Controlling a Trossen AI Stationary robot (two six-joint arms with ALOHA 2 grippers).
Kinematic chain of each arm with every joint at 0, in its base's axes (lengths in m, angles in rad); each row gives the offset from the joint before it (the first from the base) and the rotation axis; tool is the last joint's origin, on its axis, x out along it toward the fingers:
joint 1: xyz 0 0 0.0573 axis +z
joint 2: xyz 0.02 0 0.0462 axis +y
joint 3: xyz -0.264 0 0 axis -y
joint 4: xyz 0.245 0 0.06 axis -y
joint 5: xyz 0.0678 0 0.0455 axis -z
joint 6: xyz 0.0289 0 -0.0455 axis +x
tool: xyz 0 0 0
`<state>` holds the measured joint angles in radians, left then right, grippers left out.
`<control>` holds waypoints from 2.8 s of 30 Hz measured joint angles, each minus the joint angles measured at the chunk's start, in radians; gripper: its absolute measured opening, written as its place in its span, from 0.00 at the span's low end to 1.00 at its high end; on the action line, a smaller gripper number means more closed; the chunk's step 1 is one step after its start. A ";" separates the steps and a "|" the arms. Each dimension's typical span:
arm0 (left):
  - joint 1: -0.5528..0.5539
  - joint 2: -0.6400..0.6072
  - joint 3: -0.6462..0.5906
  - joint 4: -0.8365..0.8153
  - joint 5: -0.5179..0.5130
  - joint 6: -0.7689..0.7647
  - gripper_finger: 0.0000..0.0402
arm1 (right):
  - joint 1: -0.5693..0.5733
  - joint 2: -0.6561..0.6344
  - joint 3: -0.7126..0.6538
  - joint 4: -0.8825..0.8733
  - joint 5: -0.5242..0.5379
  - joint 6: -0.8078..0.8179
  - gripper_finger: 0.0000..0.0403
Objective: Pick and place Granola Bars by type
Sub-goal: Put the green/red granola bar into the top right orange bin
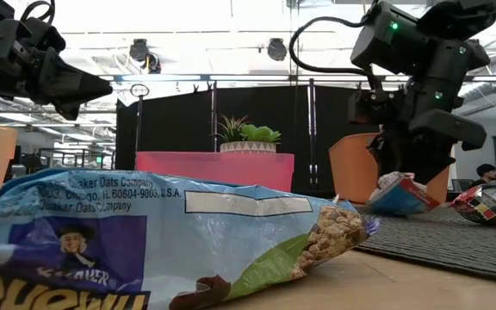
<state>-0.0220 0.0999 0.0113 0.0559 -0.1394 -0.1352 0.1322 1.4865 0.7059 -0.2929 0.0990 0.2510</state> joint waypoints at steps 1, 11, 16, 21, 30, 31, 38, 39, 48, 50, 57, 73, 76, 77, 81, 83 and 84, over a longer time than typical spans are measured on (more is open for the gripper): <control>0.000 0.000 0.000 0.000 0.000 0.000 0.18 | 0.000 0.000 0.000 0.004 0.000 0.002 0.44; 0.000 0.000 0.000 0.000 0.000 0.000 0.18 | 0.000 0.000 0.000 0.031 0.000 -0.001 0.22; 0.000 0.000 0.000 0.000 0.000 0.000 0.18 | 0.000 -0.005 -0.001 0.031 0.000 -0.005 0.11; 0.000 0.000 0.000 0.000 0.000 0.000 0.18 | 0.000 -0.026 -0.002 0.037 0.000 -0.028 0.04; 0.000 0.000 0.000 0.000 0.000 0.000 0.18 | 0.000 -0.125 -0.002 0.036 0.001 -0.044 0.03; 0.000 0.000 0.000 0.000 0.000 0.000 0.18 | 0.000 -0.142 -0.002 0.039 0.000 -0.052 0.03; 0.000 0.000 0.000 0.000 0.000 0.000 0.18 | 0.000 -0.278 -0.002 0.031 0.002 -0.085 0.03; 0.000 0.000 0.000 0.000 0.000 0.000 0.18 | 0.000 -0.298 -0.002 0.027 0.002 -0.088 0.03; 0.000 0.000 0.000 0.000 0.000 0.000 0.18 | 0.000 -0.455 -0.002 0.025 0.004 -0.112 0.03; 0.000 0.000 0.000 0.000 0.000 0.000 0.18 | 0.000 -0.487 -0.002 0.025 0.003 -0.124 0.03; 0.000 0.000 0.000 0.000 0.000 0.000 0.18 | 0.000 -0.591 -0.002 0.025 0.004 -0.161 0.03; 0.000 0.000 0.000 0.000 0.000 0.000 0.18 | -0.005 -0.629 -0.002 0.051 0.191 -0.222 0.03; 0.000 0.000 0.000 0.000 0.000 0.000 0.18 | -0.023 -0.629 -0.002 0.081 0.346 -0.242 0.03; 0.000 0.000 0.000 0.000 0.000 0.000 0.18 | -0.032 -0.629 -0.002 0.095 0.393 -0.246 0.03; 0.000 0.000 0.000 0.000 0.000 0.000 0.18 | -0.066 -0.630 -0.001 0.137 0.563 -0.286 0.03; 0.000 0.000 0.000 0.000 0.000 0.000 0.18 | -0.082 -0.630 -0.001 0.155 0.642 -0.326 0.03; 0.000 0.000 0.000 0.000 0.000 0.000 0.18 | -0.091 -0.630 0.000 0.156 0.672 -0.347 0.03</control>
<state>-0.0223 0.1001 0.0113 0.0559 -0.1398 -0.1352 0.0409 0.8570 0.7055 -0.1367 0.7706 -0.0962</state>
